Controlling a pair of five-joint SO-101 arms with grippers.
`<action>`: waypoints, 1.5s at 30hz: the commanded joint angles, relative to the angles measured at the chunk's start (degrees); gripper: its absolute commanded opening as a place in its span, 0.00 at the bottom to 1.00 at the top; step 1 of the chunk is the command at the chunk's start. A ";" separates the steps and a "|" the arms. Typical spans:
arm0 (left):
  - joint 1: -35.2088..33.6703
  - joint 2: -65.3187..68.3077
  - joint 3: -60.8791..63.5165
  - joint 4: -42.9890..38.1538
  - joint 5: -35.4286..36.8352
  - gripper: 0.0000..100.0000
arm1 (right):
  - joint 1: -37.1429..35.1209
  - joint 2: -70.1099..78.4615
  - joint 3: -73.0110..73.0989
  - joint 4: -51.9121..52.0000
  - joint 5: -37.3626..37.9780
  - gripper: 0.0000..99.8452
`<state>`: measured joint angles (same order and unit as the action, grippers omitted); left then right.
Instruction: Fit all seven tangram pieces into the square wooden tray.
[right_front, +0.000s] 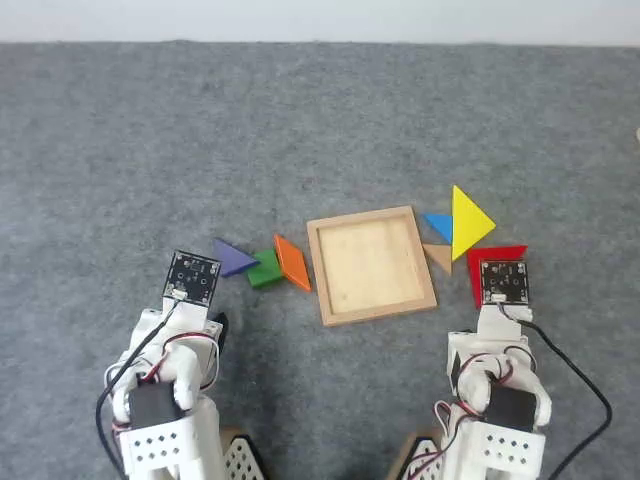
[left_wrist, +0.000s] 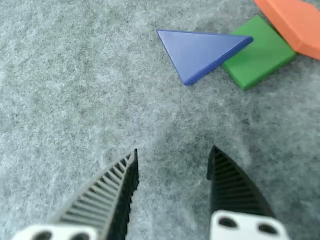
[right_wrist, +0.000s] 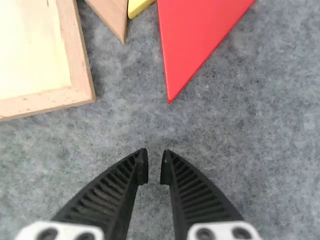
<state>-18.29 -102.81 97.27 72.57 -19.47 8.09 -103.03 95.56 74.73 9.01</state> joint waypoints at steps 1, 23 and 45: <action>0.35 -0.62 -0.84 0.18 -0.35 0.22 | -0.66 -0.84 0.88 0.22 0.70 0.06; -0.09 -0.70 -0.84 -6.33 -0.53 0.22 | -19.74 -0.84 -0.88 0.22 6.59 0.06; 1.67 8.00 -22.46 -4.66 -0.35 0.22 | -1.36 11.82 -24.88 -0.84 26.46 0.06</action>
<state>-17.85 -100.62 80.48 67.74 -19.47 7.47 -98.55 76.22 74.90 37.58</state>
